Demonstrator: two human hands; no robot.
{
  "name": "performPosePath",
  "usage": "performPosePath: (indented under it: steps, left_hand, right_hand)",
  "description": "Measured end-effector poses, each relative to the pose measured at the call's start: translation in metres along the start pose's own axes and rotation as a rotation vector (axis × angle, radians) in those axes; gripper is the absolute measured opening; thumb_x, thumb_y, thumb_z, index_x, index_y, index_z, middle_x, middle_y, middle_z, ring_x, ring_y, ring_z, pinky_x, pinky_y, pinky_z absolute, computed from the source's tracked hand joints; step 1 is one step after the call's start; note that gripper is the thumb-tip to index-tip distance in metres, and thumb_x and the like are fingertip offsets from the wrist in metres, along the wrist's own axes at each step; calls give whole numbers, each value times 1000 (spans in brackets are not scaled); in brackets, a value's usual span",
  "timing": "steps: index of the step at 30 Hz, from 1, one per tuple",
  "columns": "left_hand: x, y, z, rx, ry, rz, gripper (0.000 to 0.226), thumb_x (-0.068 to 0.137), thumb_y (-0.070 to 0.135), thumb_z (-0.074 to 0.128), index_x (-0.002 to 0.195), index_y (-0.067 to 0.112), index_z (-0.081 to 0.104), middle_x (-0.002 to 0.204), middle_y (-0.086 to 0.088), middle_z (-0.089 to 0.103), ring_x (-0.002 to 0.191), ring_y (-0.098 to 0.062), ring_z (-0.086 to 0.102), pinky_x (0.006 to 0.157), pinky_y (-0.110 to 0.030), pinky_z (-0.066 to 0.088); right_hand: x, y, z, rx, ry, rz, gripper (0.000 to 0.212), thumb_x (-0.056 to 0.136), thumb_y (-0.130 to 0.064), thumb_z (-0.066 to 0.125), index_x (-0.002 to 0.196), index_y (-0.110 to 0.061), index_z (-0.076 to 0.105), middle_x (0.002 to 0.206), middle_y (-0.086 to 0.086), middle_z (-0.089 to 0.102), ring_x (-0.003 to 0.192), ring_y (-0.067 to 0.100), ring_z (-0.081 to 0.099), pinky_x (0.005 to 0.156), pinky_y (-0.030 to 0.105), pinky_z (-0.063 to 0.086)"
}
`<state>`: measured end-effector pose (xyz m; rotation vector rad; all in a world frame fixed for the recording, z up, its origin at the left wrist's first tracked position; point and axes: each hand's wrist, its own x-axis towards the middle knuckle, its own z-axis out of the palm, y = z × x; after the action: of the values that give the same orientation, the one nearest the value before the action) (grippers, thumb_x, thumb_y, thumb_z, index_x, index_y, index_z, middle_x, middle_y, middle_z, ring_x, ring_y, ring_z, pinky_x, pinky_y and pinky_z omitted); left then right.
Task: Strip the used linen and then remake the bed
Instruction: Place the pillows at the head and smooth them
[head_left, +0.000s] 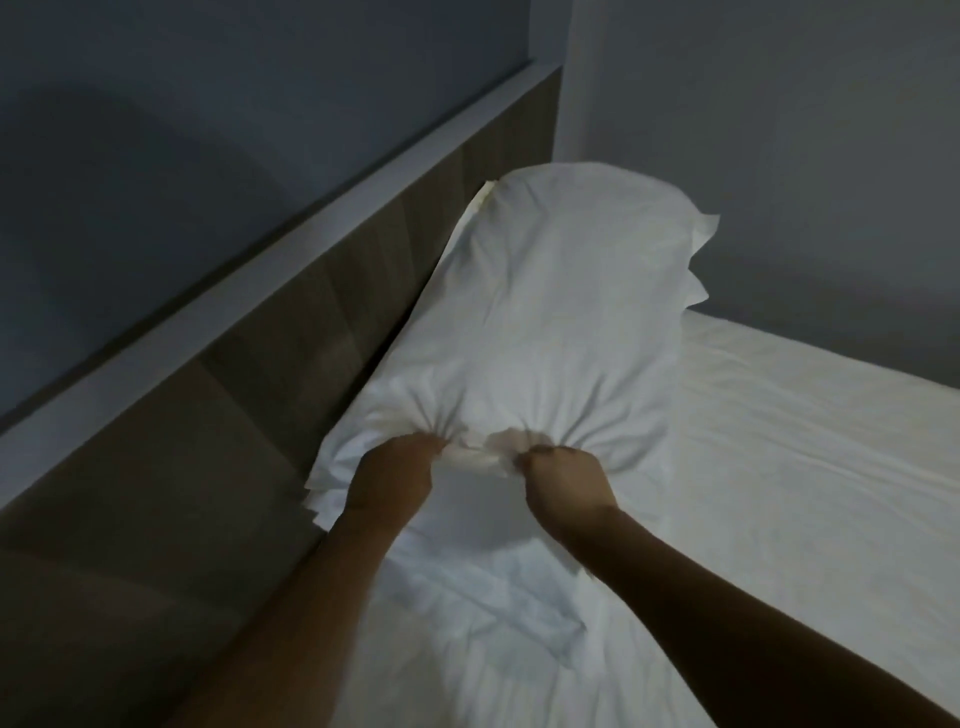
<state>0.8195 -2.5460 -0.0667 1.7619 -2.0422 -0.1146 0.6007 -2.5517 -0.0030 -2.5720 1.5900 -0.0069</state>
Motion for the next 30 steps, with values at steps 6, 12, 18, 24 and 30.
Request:
performPosePath:
  steps: [6,12,18,24,30]
  left_hand:
    - [-32,-3,0,199,-138,-186,36,78,-2,64,108,15,73,107,-5,73,103,-25,67,104,-41,41]
    - [-38,50,35,-1021,192,-1343,49,78,22,64,125,13,55,115,-16,58,92,-34,61,77,-38,53]
    - [-31,58,47,-1873,298,-1374,38,98,36,46,124,13,61,118,-11,66,109,-31,63,92,-43,52]
    - [-33,18,49,-1680,361,-1430,35,93,18,63,125,5,59,121,-17,65,106,-33,64,95,-48,52]
    - [-59,-7,58,-1413,466,-1552,15,95,20,62,87,8,62,100,-13,66,77,-18,64,57,-26,51]
  right_hand:
    - [-44,-14,20,203,-193,-46,53,93,-1,37,139,-22,51,142,1,51,127,21,50,107,31,39]
    - [-65,22,60,360,-88,-200,57,82,-18,58,138,-8,52,146,11,47,136,25,44,114,18,20]
    - [-94,38,99,57,-135,-20,95,57,-23,81,144,-13,43,144,6,46,124,26,49,98,41,44]
    - [-76,31,119,-148,70,103,64,60,-1,64,124,-4,56,106,16,57,88,36,57,75,44,49]
    - [-59,32,135,-104,83,70,51,59,-1,78,106,2,62,94,20,66,80,38,67,70,44,57]
